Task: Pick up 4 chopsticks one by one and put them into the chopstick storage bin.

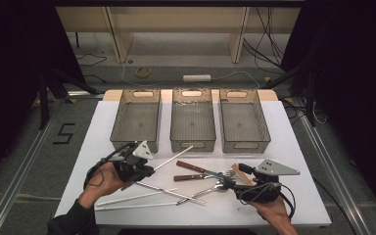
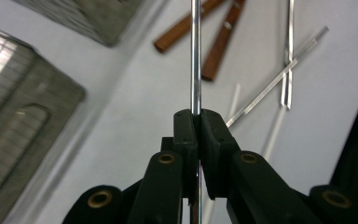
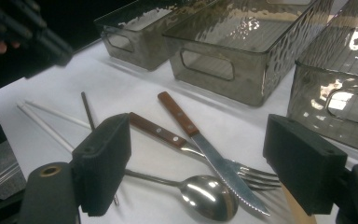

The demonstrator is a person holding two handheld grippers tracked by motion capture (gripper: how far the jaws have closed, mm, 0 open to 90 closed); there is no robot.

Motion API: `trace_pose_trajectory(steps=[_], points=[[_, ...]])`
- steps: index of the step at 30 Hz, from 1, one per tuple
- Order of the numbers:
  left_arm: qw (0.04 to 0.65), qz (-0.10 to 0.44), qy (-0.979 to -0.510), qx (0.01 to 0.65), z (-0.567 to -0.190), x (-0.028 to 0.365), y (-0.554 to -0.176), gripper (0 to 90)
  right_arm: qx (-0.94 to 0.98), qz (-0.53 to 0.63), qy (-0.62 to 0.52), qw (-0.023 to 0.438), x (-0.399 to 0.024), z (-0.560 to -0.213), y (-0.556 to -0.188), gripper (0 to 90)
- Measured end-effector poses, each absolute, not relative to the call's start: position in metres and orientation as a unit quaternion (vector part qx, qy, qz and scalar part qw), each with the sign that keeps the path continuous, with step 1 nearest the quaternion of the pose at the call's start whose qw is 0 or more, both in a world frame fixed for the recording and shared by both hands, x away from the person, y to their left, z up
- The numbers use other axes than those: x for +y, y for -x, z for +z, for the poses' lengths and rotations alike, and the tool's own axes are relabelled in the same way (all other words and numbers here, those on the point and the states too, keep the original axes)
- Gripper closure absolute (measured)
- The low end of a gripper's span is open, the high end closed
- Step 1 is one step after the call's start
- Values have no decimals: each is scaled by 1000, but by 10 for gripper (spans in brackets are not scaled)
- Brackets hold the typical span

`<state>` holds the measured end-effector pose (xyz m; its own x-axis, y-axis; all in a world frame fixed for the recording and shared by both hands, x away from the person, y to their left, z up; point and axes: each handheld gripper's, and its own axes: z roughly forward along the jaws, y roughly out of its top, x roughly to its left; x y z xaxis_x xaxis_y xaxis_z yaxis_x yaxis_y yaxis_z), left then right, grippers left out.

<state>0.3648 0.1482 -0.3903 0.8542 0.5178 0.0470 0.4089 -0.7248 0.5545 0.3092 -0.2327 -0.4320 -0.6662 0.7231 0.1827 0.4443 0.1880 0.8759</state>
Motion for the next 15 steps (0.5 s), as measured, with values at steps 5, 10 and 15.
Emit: trace_pose_trajectory(steps=[5, 10, 15], points=[[297, 130, -903, 284, -376, 161, -384, 848, 758, 508, -385, 137, -233, -432, -309, 244], [315, 152, -880, 321, -365, 171, -403, 848, 758, 509, -384, 137, -232, -432, -309, 245], [339, 165, -856, 352, -361, 185, -420, 848, 757, 511, -384, 137, -233, -432, -309, 245]])
